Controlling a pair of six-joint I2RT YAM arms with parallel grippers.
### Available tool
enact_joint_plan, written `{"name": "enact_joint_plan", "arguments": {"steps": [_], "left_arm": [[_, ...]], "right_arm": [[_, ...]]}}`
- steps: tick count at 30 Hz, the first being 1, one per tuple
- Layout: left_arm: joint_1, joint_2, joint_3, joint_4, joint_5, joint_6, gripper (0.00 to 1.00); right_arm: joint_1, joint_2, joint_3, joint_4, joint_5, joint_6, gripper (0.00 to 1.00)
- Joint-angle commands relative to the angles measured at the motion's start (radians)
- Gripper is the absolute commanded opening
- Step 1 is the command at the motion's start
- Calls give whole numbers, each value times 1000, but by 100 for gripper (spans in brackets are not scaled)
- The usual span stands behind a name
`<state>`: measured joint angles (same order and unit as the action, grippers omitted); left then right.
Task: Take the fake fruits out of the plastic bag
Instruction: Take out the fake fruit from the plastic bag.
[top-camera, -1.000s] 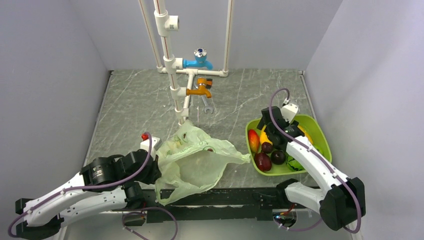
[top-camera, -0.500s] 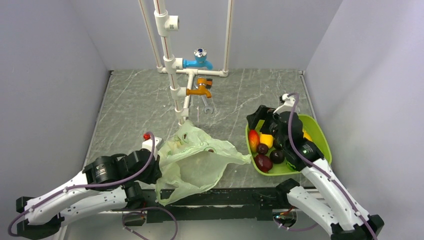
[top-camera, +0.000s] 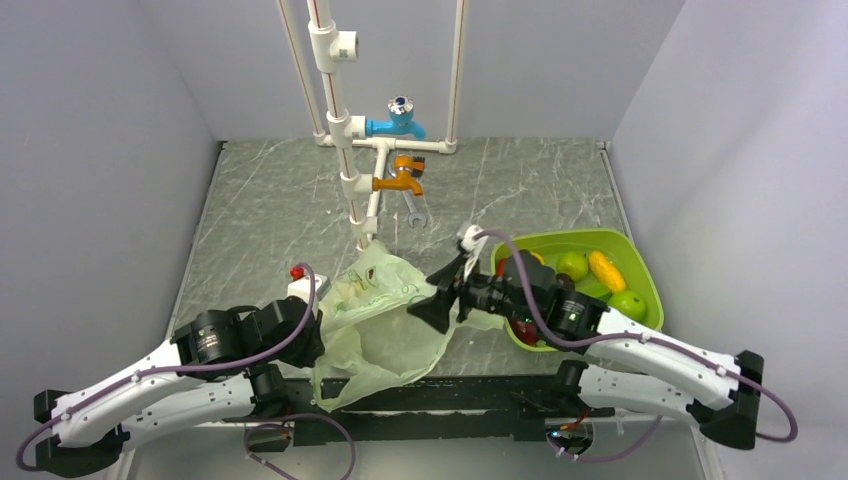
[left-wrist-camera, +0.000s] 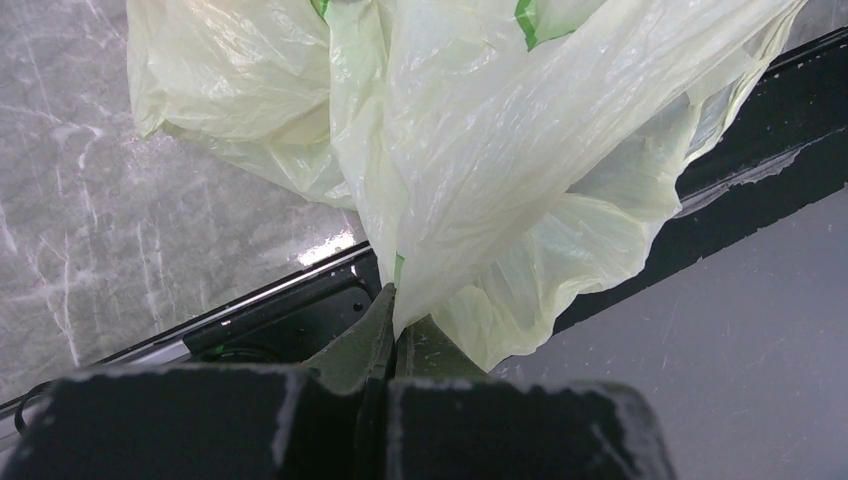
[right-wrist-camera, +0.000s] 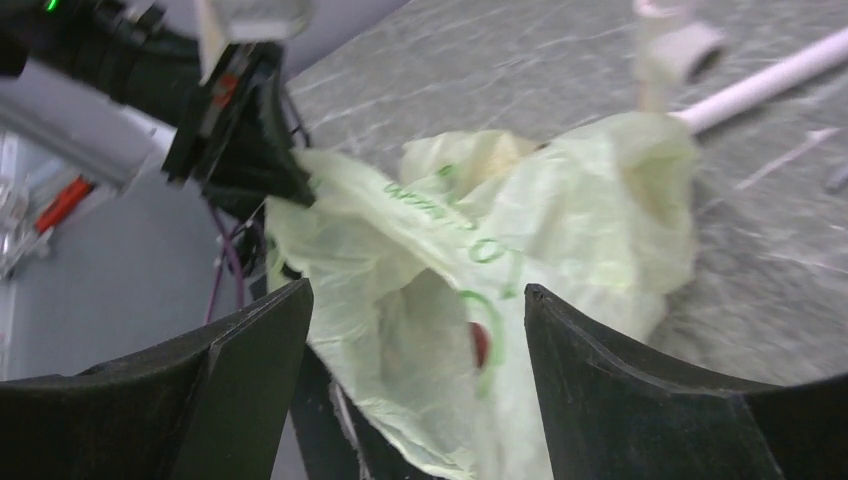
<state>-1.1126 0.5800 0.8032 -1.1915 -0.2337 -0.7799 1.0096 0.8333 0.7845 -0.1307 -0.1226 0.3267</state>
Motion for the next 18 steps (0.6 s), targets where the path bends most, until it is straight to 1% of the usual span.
{"name": "enact_joint_plan", "arguments": {"steps": [1, 5, 8, 11, 15, 18], "left_arm": [[-4, 3, 18, 9, -17, -10, 0], [-4, 6, 19, 6, -18, -9, 0], [-4, 6, 24, 0, -29, -16, 0], [-4, 4, 19, 0, -27, -22, 0], [-4, 0, 23, -5, -31, -20, 0], [-4, -4, 21, -8, -31, -26, 0]], "right_arm": [[137, 53, -24, 153, 17, -88, 79], [262, 141, -39, 196, 133, -129, 78], [341, 233, -20, 187, 250, -169, 74], [411, 324, 1, 178, 375, -207, 67], [422, 416, -12, 212, 509, -180, 59], [423, 467, -25, 244, 630, -139, 58]]}}
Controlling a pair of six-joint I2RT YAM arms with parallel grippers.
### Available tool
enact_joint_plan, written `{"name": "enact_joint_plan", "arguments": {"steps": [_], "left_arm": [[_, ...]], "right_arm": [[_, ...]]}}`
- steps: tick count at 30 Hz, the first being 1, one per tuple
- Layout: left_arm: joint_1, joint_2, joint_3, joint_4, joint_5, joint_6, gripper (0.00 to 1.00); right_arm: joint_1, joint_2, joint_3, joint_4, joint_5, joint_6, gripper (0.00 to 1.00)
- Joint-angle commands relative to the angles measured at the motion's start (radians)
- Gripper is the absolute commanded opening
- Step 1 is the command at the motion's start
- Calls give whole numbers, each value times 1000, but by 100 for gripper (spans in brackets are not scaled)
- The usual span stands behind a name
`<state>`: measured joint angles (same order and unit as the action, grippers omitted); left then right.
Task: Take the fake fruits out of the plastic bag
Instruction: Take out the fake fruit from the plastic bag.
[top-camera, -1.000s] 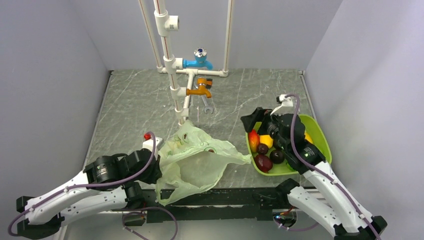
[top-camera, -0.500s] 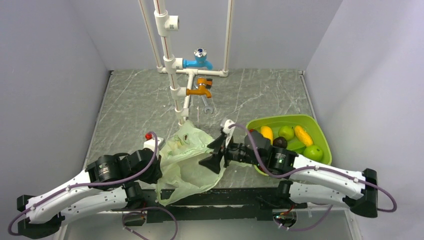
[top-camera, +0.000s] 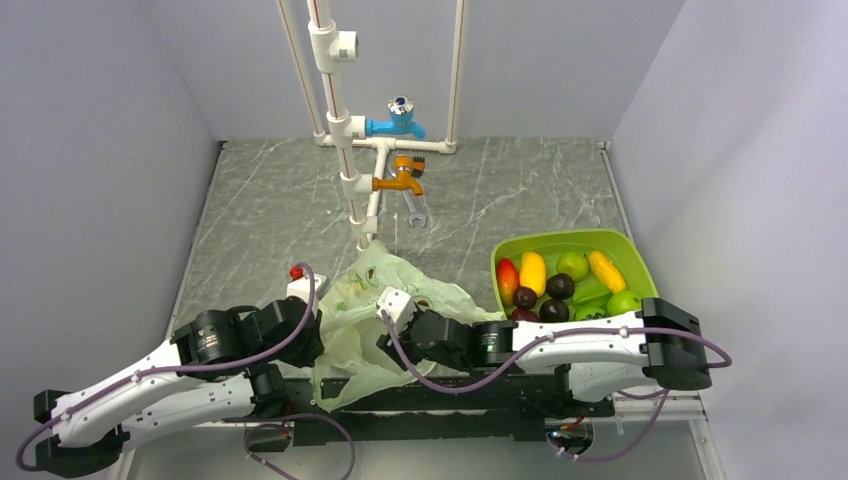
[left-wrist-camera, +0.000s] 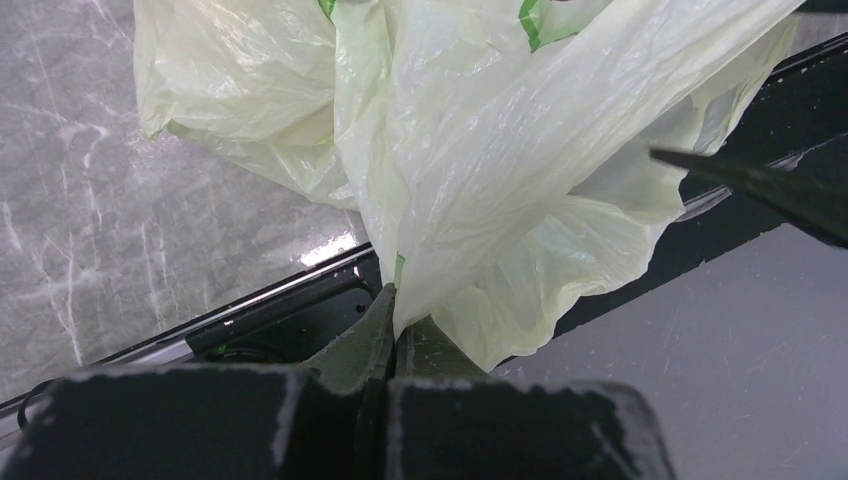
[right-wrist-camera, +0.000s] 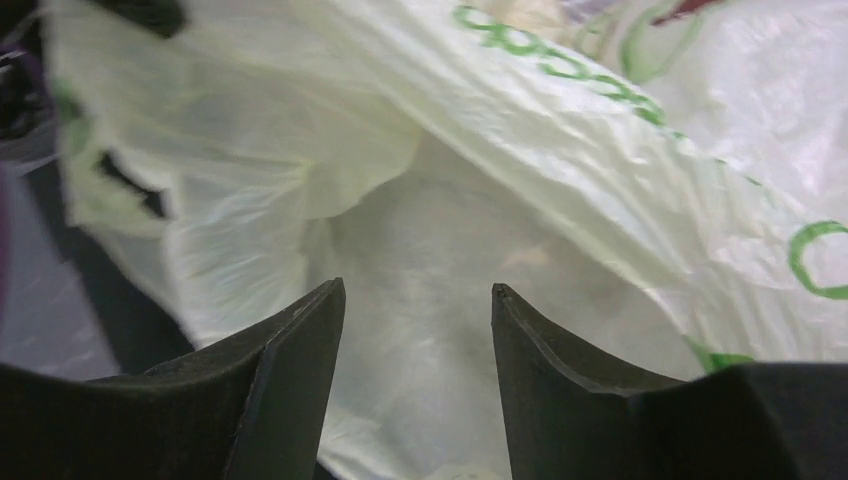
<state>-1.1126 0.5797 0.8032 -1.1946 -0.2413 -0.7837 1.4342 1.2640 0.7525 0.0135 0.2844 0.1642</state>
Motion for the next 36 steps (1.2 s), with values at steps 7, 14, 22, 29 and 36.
{"name": "enact_joint_plan", "arguments": {"steps": [7, 14, 22, 29, 36], "left_arm": [[-4, 15, 22, 1, -13, -13, 0], [-4, 69, 24, -44, 27, -19, 0], [-4, 75, 31, -52, 31, -12, 0], [-5, 64, 59, -47, 0, -6, 0], [-4, 17, 68, -27, -31, -15, 0]], "right_arm": [[0, 207, 31, 182, 331, 18, 56], [0, 357, 55, 373, 325, -15, 70], [-7, 517, -14, 839, 318, -142, 99], [-90, 649, -38, 1103, 190, -265, 99], [-130, 712, -37, 1152, 80, -405, 99]]}}
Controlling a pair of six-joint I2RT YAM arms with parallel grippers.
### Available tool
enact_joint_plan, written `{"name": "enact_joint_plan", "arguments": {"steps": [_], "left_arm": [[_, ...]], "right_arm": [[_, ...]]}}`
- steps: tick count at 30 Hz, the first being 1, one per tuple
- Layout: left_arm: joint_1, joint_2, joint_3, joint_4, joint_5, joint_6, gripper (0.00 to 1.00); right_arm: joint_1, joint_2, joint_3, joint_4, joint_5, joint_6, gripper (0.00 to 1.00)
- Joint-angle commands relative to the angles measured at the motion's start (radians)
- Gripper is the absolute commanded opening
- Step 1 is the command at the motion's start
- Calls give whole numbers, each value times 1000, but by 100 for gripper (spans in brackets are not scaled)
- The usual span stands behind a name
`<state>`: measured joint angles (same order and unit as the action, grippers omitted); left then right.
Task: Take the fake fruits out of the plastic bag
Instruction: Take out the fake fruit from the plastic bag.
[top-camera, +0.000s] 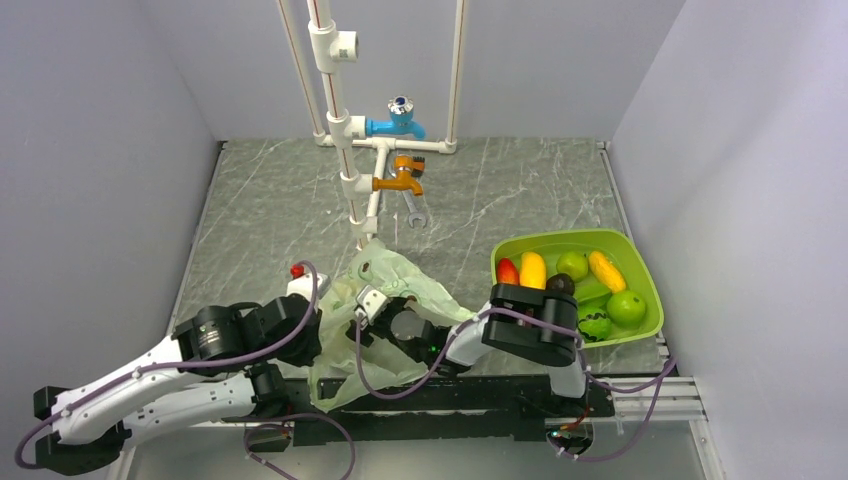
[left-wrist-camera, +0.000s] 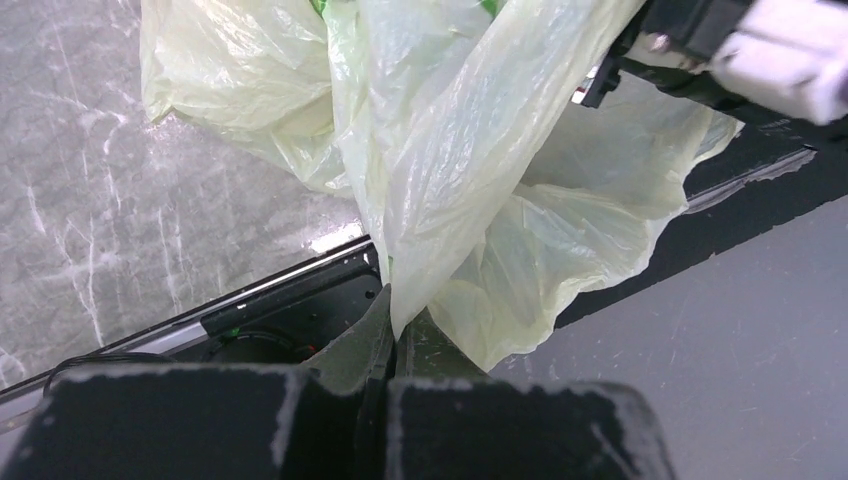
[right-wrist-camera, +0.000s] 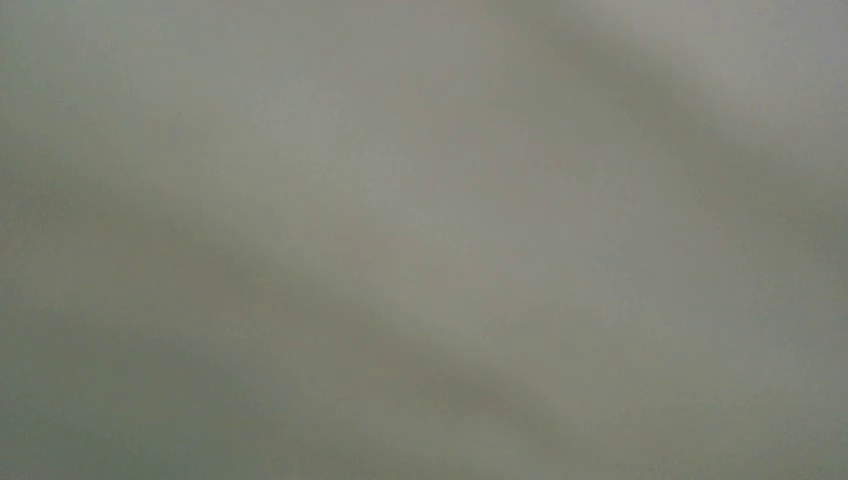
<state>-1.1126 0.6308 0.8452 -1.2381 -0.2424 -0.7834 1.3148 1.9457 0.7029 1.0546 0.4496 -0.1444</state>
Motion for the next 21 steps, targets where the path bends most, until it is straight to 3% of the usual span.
{"name": "enact_joint_plan", "arguments": {"steps": [1, 7, 16, 21], "left_arm": [[-4, -41, 24, 27, -23, -14, 0], [-4, -24, 10, 23, -13, -10, 0], [-4, -47, 7, 21, -24, -23, 0], [-4, -64, -15, 19, -23, -36, 0]], "right_arm": [[-15, 42, 21, 93, -90, -108, 99], [-87, 91, 49, 108, -195, -83, 99], [-138, 151, 120, -17, -266, -80, 97], [-158, 165, 128, -77, -327, -42, 85]]}}
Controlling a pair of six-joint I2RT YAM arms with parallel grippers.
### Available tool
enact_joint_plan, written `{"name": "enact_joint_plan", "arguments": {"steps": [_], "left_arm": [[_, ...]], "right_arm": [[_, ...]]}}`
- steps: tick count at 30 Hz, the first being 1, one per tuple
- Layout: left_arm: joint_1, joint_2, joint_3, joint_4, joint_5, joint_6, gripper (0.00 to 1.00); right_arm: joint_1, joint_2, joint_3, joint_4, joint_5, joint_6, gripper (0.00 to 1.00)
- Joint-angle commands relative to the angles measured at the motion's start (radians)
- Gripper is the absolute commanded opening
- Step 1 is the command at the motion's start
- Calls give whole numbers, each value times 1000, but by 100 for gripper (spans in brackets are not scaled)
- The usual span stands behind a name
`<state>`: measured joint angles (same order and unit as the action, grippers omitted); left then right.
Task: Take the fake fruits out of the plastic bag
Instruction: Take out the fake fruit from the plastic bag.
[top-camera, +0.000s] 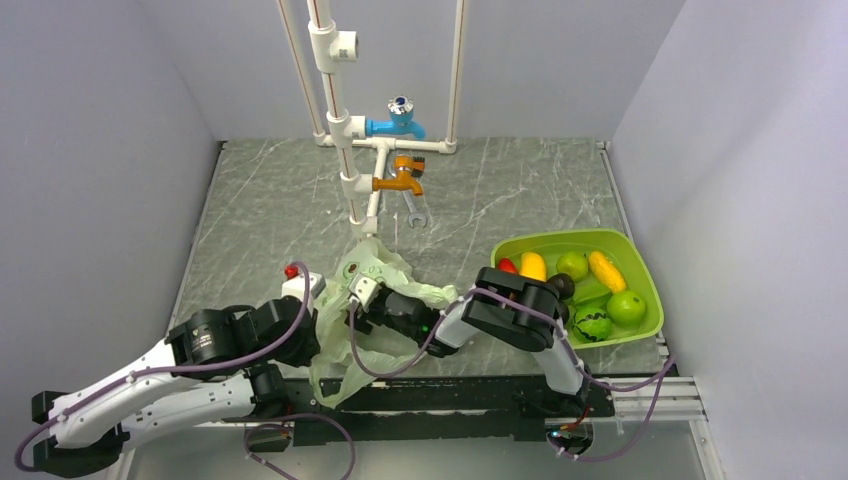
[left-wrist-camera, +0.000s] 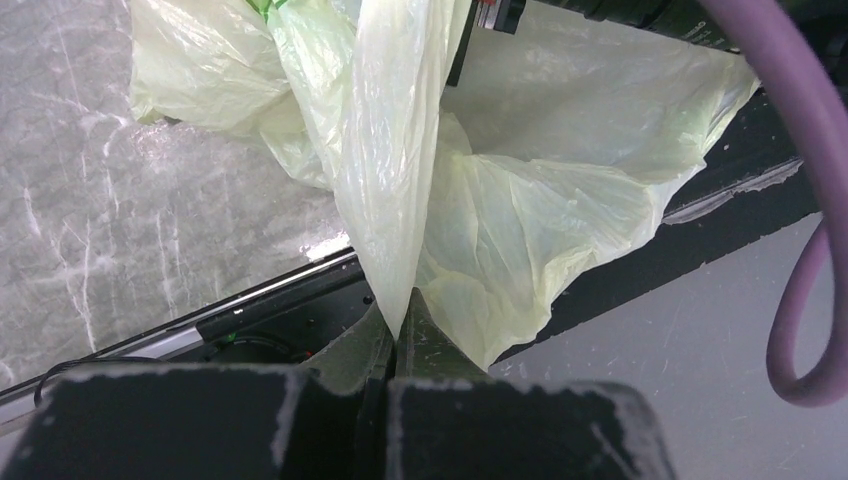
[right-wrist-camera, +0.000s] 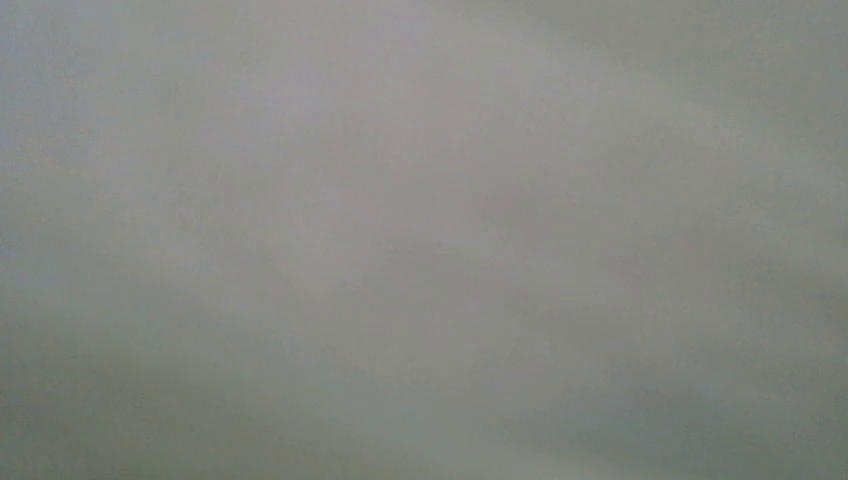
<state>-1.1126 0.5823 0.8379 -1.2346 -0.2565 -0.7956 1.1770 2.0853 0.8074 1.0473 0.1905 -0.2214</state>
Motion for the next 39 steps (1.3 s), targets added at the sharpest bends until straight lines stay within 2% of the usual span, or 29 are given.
{"name": "enact_joint_plan", "arguments": {"steps": [1, 8, 15, 24, 30, 34, 39], "left_arm": [[-4, -16, -7, 17, -6, -26, 0], [-4, -35, -25, 25, 6, -28, 0], [-4, -45, -49, 35, 31, -16, 0], [-4, -18, -60, 38, 48, -2, 0], [-4, -11, -59, 36, 46, 1, 0], [-4, -21, -55, 31, 33, -9, 0], [-4, -67, -36, 17, 8, -28, 0]], "right_arm": [[-20, 21, 24, -86, -80, 42, 80], [-18, -11, 17, -151, -141, 117, 45], [3, -138, -17, -248, -68, 163, 24], [109, -369, -83, -427, 82, 171, 14], [132, -524, -154, -545, 136, 258, 0], [136, -604, -189, -629, 186, 313, 0], [139, -574, -168, -759, 255, 353, 0]]}}
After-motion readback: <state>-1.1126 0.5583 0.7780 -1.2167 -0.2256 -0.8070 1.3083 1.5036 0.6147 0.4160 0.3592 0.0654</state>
